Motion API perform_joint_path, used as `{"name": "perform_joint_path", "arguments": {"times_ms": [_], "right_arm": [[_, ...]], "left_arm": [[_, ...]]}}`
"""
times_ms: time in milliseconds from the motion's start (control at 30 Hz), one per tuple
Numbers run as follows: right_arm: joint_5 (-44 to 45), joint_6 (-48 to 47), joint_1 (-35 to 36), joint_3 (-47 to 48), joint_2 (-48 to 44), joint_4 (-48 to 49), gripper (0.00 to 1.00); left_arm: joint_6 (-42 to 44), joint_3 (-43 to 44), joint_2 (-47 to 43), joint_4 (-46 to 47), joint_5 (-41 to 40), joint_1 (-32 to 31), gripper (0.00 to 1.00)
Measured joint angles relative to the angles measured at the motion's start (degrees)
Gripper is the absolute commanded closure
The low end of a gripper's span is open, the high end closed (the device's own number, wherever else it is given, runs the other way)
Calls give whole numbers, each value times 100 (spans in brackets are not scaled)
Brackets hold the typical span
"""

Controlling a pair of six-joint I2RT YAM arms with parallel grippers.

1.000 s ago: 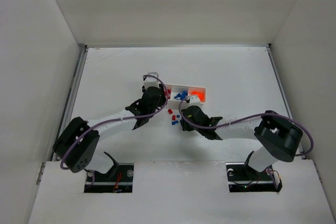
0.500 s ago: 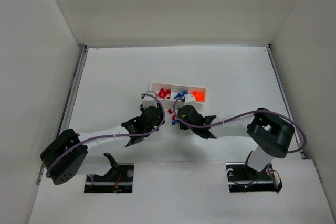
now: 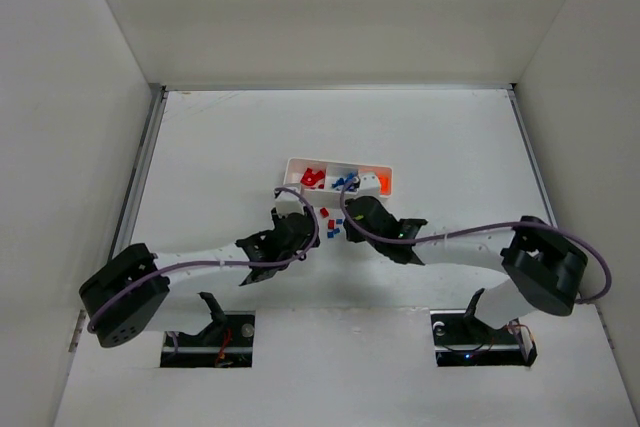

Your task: Sort the legos into containers by color

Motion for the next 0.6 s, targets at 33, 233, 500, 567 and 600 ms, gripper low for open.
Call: {"name": "perform_joint_path", "arguments": {"times_ms": [33, 233, 500, 567, 600], "right_arm": [[0, -15, 0, 0, -131, -11, 73], [-37, -251, -214, 236, -485, -57, 73], [-160, -599, -855, 1137, 129, 28, 66], [-188, -660, -966, 1294, 343, 35, 55], [-199, -693, -1001, 1338, 431, 37, 52]], "left_arm": [[-7, 0, 22, 9, -9, -17, 55], [-26, 9, 315, 166, -13, -107, 55], [-31, 271, 708, 341, -31, -247, 56], [-20, 367, 844, 444, -42, -249, 57], [-13, 413, 925, 496, -44, -249, 57]]}}
